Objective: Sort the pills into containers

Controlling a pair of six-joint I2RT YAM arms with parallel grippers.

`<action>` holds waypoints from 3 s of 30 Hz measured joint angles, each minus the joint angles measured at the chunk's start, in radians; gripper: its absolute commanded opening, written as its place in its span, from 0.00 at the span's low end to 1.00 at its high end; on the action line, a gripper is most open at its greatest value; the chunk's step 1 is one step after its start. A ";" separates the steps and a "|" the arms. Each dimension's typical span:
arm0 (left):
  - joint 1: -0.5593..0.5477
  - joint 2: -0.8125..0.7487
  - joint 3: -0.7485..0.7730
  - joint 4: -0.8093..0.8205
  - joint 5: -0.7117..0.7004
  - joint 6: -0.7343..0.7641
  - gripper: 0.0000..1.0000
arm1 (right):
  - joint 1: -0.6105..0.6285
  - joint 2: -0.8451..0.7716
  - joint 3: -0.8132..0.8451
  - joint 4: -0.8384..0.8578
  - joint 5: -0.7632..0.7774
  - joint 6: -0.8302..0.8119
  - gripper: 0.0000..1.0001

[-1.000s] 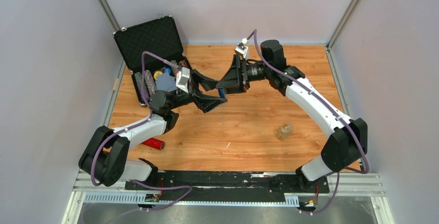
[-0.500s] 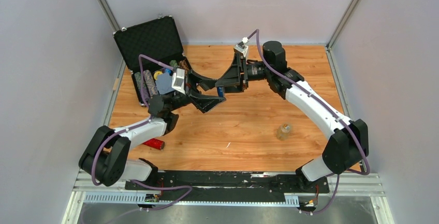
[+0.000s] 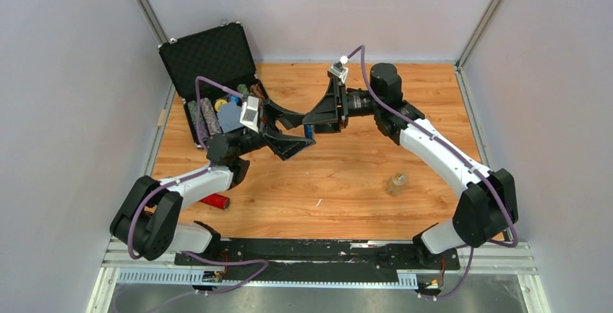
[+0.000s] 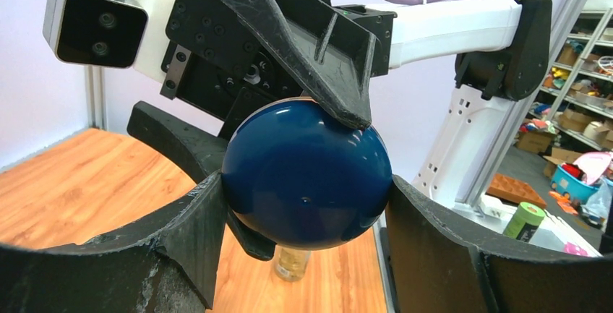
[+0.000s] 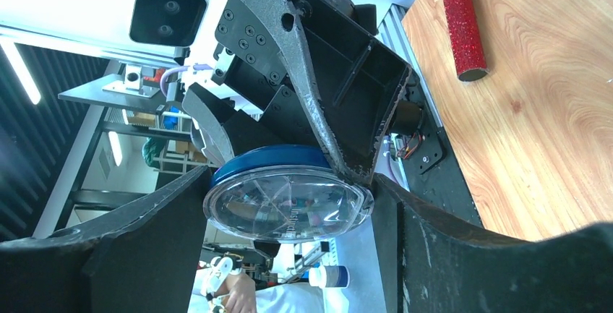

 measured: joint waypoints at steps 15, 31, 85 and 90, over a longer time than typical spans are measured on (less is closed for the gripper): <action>0.047 -0.004 0.003 -0.009 0.058 -0.044 0.00 | -0.069 -0.047 -0.045 0.032 -0.042 0.006 0.38; 0.086 -0.010 0.044 -0.115 -0.003 0.005 0.64 | -0.097 -0.031 0.035 -0.303 0.059 -0.180 0.37; 0.102 0.320 0.135 -1.105 -0.183 0.014 0.48 | 0.012 0.405 -0.006 -0.398 0.536 -0.408 0.34; 0.103 0.347 0.135 -1.083 -0.175 0.004 0.50 | 0.016 0.405 -0.018 -0.375 0.535 -0.401 0.34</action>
